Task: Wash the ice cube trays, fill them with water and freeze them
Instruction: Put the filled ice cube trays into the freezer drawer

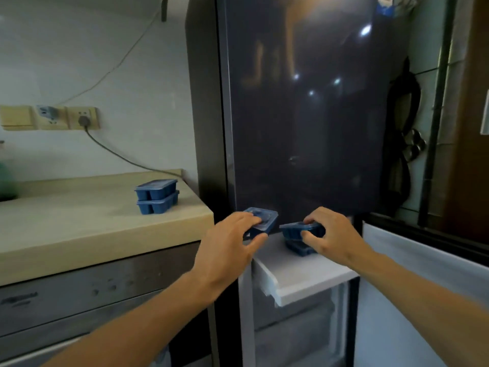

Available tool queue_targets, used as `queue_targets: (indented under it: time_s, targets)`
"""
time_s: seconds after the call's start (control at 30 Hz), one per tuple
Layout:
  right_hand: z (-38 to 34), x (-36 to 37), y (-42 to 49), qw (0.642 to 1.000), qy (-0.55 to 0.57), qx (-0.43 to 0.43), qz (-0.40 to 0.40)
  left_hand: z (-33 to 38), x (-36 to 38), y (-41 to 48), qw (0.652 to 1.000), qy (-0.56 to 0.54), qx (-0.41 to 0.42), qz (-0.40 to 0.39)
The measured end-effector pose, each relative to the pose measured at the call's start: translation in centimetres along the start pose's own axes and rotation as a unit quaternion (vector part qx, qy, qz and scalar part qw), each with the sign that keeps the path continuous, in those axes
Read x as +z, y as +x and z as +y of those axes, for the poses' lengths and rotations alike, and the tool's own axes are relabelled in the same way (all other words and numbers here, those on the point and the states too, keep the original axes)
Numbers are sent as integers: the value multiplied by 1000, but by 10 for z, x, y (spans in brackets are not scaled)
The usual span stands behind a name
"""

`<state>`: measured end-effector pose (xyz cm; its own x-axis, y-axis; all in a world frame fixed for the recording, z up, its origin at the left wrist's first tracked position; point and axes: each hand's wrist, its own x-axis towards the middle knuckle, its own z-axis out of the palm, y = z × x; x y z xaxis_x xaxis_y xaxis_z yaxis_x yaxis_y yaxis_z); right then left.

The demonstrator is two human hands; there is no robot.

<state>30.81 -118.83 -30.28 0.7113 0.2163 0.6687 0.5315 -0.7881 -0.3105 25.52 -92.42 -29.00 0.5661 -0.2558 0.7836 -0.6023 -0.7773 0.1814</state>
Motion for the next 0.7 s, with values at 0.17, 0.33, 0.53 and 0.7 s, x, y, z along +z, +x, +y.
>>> queue_targets:
  time_s: [0.17,0.33,0.53,0.7]
  targets:
    - [47,20,-24,995,-15,73,-69,13,56,-15,995,20,-16,-96]
    - [90,42,-28,986,-2,125,-111,12,111,-10,984,39,-45,-169]
    - [140,85,-9,971,-5,149,-185,-8,183,9,966,82,-99,-223]
    - [170,121,11,962,6,147,-230,-33,226,22,951,120,-134,-250]
